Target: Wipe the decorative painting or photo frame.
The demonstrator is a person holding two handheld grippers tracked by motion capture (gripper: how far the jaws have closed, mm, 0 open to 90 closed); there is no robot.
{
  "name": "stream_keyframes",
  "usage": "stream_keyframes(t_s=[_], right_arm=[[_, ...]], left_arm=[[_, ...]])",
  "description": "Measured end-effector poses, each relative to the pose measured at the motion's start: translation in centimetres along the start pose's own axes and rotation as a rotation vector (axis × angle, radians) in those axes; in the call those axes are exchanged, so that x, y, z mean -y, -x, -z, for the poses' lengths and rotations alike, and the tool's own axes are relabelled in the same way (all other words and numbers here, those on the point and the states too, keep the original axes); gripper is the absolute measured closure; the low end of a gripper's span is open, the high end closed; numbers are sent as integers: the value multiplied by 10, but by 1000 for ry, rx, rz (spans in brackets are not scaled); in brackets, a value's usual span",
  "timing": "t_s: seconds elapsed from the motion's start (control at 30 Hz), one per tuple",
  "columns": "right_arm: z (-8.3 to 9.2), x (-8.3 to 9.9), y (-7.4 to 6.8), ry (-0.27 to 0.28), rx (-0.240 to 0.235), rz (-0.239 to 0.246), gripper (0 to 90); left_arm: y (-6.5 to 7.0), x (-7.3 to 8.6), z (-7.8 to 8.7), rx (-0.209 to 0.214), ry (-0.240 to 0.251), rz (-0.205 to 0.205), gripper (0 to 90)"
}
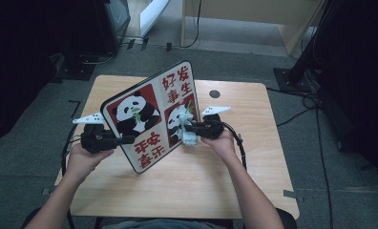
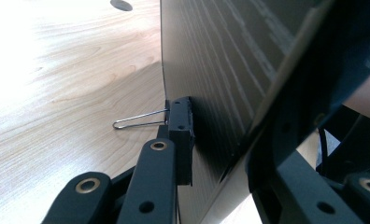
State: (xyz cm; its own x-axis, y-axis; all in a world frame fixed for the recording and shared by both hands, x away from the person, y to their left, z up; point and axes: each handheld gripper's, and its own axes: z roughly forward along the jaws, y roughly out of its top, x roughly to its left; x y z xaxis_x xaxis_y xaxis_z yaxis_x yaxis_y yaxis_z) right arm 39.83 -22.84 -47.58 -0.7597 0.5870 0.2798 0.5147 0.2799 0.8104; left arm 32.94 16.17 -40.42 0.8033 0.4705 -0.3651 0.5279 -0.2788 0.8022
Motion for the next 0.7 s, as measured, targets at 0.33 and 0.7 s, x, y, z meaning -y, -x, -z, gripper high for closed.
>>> stream_keyframes(t_s=[0.33,0.7], right_arm=[[-6,19,7,-58,10,-13,793],[-8,28,11,-104,32,-39,794]], left_arm=[[0,0,-1,2,0,0,759],[1,0,-1,-4,-4,15,759]])
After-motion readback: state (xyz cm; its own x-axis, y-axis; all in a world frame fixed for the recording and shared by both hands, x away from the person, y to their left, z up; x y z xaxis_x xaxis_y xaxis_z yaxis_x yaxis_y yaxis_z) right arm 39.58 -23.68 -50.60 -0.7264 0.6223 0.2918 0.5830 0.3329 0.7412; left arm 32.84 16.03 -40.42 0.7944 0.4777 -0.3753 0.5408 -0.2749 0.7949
